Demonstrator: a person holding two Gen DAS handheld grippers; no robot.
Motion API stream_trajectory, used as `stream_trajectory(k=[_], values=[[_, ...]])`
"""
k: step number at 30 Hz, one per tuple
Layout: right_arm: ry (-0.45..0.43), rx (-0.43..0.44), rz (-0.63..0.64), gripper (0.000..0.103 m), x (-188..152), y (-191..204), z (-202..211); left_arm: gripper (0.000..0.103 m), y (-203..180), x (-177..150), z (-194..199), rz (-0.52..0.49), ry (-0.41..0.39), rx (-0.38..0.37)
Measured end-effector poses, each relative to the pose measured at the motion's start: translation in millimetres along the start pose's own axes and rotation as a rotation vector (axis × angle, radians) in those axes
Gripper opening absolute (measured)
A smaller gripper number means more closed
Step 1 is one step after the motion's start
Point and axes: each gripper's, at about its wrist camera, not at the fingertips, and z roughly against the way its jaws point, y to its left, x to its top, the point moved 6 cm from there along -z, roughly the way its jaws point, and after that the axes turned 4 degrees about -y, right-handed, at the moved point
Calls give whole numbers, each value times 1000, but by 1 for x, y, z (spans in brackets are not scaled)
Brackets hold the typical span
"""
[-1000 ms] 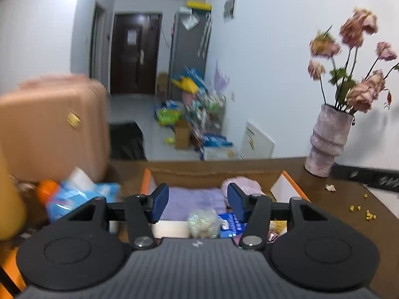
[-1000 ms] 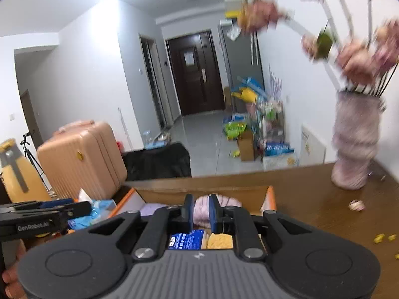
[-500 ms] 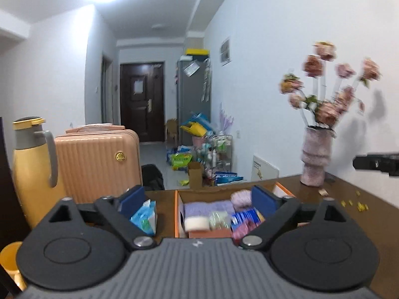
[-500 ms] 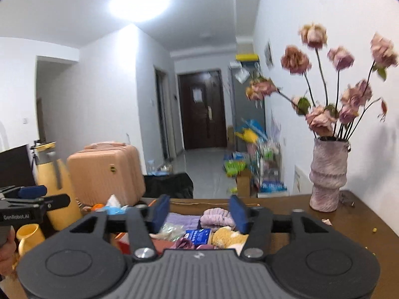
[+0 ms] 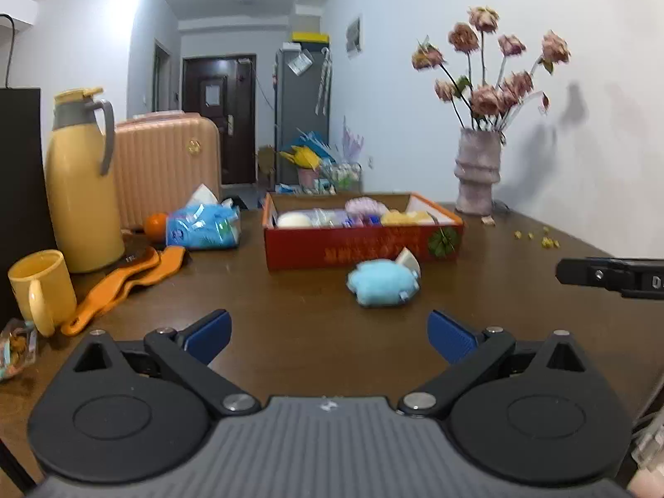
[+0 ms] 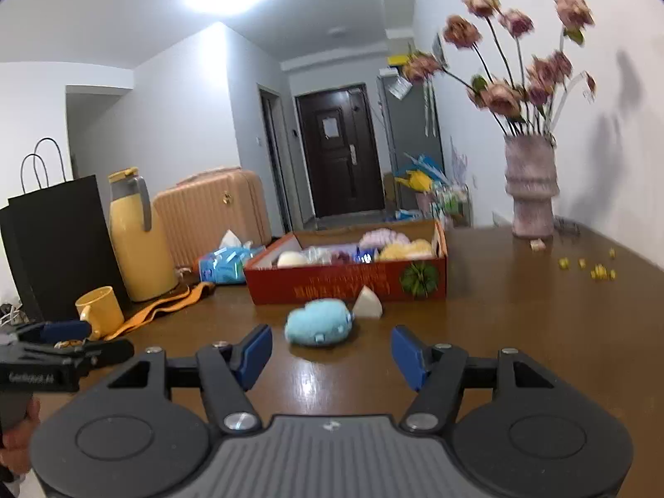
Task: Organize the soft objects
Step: 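Withdraw both tools from the box and reach toward the light-blue plush, then grasp the light-blue plush with the left tool while the right tool grasps the white foam wedge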
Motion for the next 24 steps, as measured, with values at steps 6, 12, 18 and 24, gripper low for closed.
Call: stream_trajectory(k=[6, 12, 18, 24], values=[[-3, -31, 18, 63, 0, -3, -4, 103, 4, -2, -8, 29, 14, 9], [28, -39, -1, 63, -9, -12, -19, 103, -6, -3, -42, 43, 61, -19], [51, -66, -17, 63, -9, -36, -41, 103, -33, 3, -118, 30, 98, -48], [81, -82, -28, 63, -1, -64, -81, 103, -58, 6, -211, -2, 152, -86]])
